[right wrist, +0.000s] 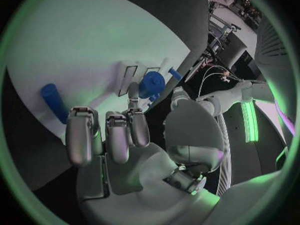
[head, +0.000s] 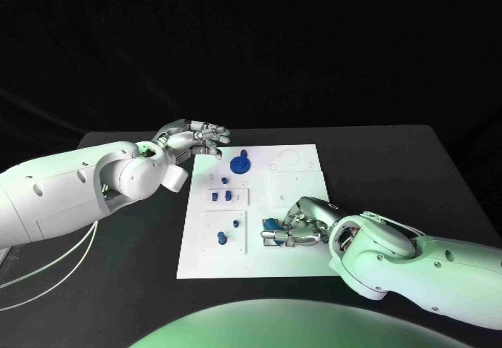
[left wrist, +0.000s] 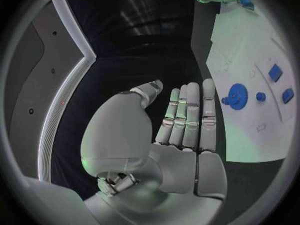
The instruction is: Assemble the parts on the task board
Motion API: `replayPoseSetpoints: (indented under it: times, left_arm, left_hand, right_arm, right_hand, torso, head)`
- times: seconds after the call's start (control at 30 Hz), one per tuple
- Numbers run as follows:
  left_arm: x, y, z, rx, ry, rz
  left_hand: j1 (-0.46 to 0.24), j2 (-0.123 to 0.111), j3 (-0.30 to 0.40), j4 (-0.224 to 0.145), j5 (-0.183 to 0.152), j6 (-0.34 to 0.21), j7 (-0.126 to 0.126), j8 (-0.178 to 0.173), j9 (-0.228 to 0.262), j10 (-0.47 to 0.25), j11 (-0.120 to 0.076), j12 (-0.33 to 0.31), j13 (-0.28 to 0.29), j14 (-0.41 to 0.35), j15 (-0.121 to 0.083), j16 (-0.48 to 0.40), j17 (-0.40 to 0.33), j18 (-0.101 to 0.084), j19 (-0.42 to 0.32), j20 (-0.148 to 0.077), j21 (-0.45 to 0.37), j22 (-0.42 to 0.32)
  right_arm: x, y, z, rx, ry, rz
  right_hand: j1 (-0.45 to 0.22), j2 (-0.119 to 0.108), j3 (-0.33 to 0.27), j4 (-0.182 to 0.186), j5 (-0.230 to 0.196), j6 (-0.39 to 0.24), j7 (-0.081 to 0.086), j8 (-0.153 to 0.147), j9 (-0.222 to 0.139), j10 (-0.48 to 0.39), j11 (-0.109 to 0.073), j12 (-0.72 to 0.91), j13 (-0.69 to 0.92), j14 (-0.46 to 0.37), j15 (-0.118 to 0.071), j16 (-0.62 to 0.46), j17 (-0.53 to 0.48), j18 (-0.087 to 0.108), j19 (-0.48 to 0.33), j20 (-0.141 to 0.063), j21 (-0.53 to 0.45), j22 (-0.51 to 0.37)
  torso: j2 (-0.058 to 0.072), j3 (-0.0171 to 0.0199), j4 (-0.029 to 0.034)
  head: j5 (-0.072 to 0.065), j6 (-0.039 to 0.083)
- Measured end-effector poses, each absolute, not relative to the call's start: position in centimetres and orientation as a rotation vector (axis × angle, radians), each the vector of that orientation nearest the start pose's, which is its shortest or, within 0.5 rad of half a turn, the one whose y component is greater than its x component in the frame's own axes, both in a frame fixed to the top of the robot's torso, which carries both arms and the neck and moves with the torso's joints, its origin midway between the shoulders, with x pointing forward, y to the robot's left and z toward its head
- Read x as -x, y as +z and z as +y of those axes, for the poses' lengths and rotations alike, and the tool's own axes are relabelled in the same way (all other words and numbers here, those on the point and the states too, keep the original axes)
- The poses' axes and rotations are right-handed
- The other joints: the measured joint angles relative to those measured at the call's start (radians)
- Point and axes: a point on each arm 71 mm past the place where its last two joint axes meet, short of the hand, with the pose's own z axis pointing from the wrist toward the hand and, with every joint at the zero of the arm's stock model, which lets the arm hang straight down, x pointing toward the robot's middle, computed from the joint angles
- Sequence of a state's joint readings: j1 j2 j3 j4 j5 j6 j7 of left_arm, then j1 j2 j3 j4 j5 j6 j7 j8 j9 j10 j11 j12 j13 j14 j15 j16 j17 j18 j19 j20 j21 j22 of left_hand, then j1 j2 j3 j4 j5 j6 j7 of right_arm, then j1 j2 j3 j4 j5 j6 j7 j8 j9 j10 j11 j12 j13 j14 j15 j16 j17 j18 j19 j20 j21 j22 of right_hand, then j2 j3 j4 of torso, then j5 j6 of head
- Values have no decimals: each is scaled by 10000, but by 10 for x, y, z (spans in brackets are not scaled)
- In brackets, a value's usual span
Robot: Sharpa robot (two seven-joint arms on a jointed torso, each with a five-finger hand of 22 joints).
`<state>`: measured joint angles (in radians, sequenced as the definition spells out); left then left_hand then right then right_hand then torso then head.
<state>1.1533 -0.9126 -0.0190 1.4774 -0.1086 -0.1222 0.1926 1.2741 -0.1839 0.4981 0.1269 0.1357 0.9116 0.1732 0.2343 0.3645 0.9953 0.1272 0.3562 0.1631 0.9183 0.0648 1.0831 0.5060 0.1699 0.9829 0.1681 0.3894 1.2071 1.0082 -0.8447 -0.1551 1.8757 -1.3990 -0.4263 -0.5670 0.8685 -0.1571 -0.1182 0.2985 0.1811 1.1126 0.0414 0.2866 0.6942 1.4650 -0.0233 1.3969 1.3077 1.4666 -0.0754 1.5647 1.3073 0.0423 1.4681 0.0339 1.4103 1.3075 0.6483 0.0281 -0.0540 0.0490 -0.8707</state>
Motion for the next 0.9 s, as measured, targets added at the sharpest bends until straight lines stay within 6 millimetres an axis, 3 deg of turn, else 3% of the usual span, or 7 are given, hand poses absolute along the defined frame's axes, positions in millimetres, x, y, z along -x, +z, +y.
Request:
replayPoseSetpoints:
  times: [0.2,0.4,0.7,0.83,0.9]
  left_arm:
    - [-484,-208,247,11285,-14592,16950]
    - [-484,-208,247,11284,-14590,17039]
    - [-484,-208,247,11271,-14598,17110]
    - [-483,-208,247,11271,-14590,17125]
    - [-483,-208,247,11270,-14589,17133]
  left_hand:
    - [0,0,-57,57,0,-75,0,0,11,-72,-3,-47,0,-162,52,-145,-13,0,0,0,-143,-54]
    - [0,0,-57,57,0,-75,0,0,11,-72,-3,-47,0,-162,52,-144,-20,-1,0,0,-147,-56]
    - [0,0,-57,57,0,-74,0,0,10,-71,-3,-47,0,-161,52,-145,-19,0,0,0,-147,-68]
    - [0,0,-57,56,0,-74,0,0,9,-71,-3,-47,0,-161,52,-145,-19,0,0,0,-147,-67]
    - [0,0,-57,57,0,-74,0,0,9,-72,-3,-47,0,-161,52,-145,-19,-1,0,0,-147,-67]
  right_arm:
    - [-349,-269,-137,-1267,6512,20214]
    - [-345,-265,-138,-1186,6952,20162]
    - [-343,-265,-134,-1066,7339,20238]
    - [-343,-265,-131,-1001,7481,20273]
    - [-344,-266,-131,-984,7471,20289]
  right_hand:
    - [589,632,-101,-8,621,89,-11,-1,98,0,0,481,4,0,0,0,0,12,0,0,206,-1]
    - [696,879,-101,-9,823,88,-11,-2,115,0,0,495,4,-37,-36,0,0,16,0,0,206,-1]
    - [789,972,-71,-38,923,87,-11,-2,124,0,0,494,2,-36,-36,0,0,18,0,1,243,-2]
    - [960,1143,-71,-38,1013,87,-12,-2,135,0,1,494,2,-36,-36,0,0,18,0,1,243,-2]
    - [1563,1176,-22,-87,1177,87,-12,-8,161,0,1,493,2,-22,-50,0,0,19,-6,-4,243,-2]
  torso:
    - [0,4,-1]
    - [0,4,-6]
    - [1,3,3]
    - [6,-1,7]
    - [8,-1,6]
  head:
    - [12,4]
    - [44,0]
    - [49,-1]
    - [25,-1]
    - [23,-3]
